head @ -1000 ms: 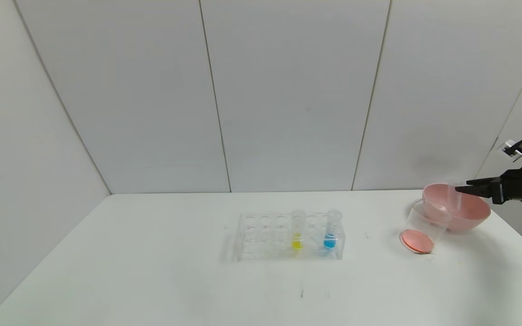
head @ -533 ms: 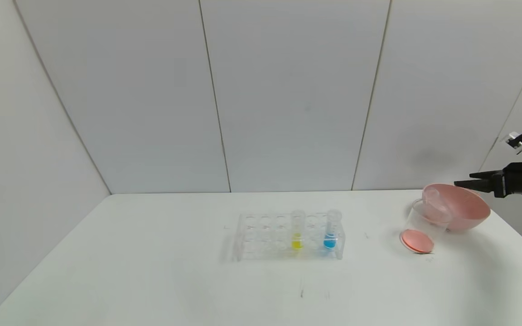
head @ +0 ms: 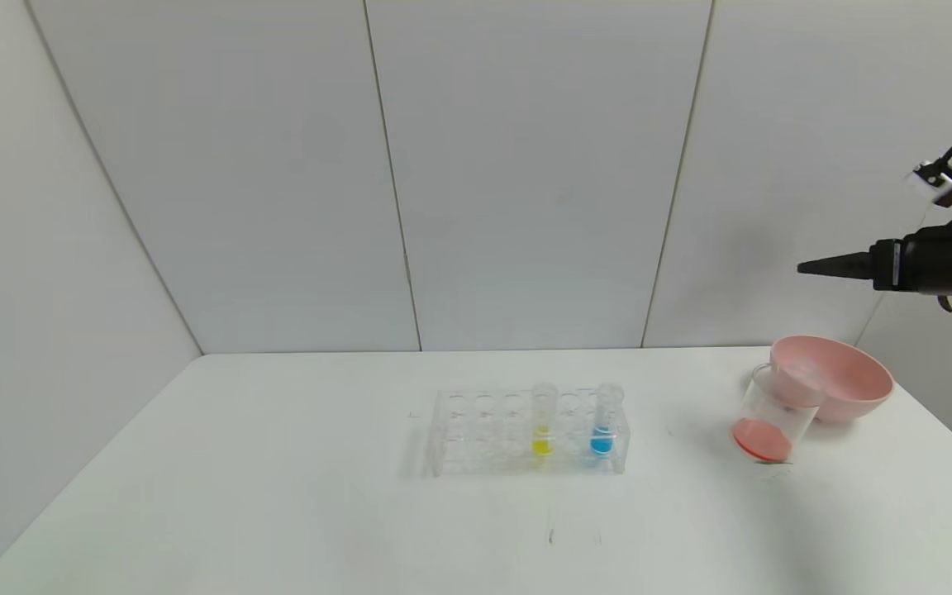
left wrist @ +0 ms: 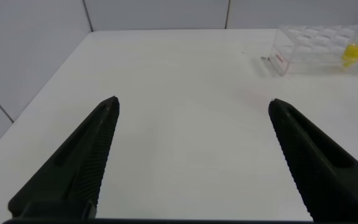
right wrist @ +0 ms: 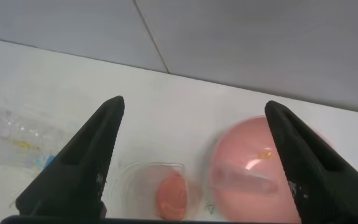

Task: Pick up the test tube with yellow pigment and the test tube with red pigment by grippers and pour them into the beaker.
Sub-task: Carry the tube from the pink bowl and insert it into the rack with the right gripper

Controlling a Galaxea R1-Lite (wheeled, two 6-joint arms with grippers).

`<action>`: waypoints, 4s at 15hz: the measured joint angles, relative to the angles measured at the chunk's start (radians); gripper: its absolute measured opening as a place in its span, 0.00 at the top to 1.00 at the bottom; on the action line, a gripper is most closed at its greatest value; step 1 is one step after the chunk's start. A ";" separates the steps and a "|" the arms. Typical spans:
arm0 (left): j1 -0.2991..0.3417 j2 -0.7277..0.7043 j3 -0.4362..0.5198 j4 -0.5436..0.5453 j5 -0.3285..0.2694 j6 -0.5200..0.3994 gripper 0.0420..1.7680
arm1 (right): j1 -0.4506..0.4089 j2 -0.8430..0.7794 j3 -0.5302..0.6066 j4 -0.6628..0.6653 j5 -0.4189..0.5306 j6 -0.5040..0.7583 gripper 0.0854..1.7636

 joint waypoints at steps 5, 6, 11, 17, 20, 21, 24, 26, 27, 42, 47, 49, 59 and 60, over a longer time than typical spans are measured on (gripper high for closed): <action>0.000 0.000 0.000 0.000 0.000 0.000 0.03 | 0.237 -0.210 0.216 -0.127 -0.301 0.231 0.06; 0.000 0.000 0.000 0.000 0.000 0.000 0.03 | 0.290 -0.242 0.279 -0.207 -0.388 0.247 0.06; 0.000 0.000 0.000 0.000 0.000 0.000 0.03 | 0.604 -0.371 0.555 -0.389 -0.755 0.251 0.05; 0.000 0.000 0.000 0.000 0.000 0.000 0.03 | 1.039 -0.413 0.709 -0.397 -1.105 0.391 0.04; 0.000 0.000 0.000 0.000 0.000 0.000 0.03 | 1.165 -0.325 0.715 -0.411 -1.203 0.496 0.04; 0.000 0.000 0.000 0.000 0.000 0.000 0.03 | 1.184 -0.292 0.714 -0.420 -1.215 0.512 0.04; 0.000 0.000 0.000 0.000 0.000 0.000 0.03 | 1.214 -0.191 0.699 -0.478 -1.228 0.526 0.04; 0.000 0.000 0.000 0.000 0.000 0.000 0.03 | 1.221 -0.127 0.681 -0.515 -1.247 0.525 0.04; 0.000 0.000 0.000 0.000 0.000 0.000 0.03 | 1.223 -0.094 0.664 -0.528 -1.270 0.526 0.04; 0.000 0.000 0.000 0.000 0.000 0.000 0.03 | 1.118 0.237 0.357 -0.573 -1.315 0.444 0.04; 0.000 0.000 0.000 0.000 0.000 0.000 0.03 | 1.099 0.287 0.314 -0.612 -1.313 0.434 0.03; 0.000 0.000 0.000 0.000 0.000 0.000 0.03 | 1.096 0.300 0.300 -0.611 -1.312 0.434 0.03; 0.000 0.000 0.000 0.000 0.000 0.000 0.03 | 1.086 0.313 0.291 -0.614 -1.312 0.411 0.44; 0.000 0.000 0.000 0.000 0.000 0.000 0.03 | 1.087 0.313 0.291 -0.614 -1.312 0.410 0.51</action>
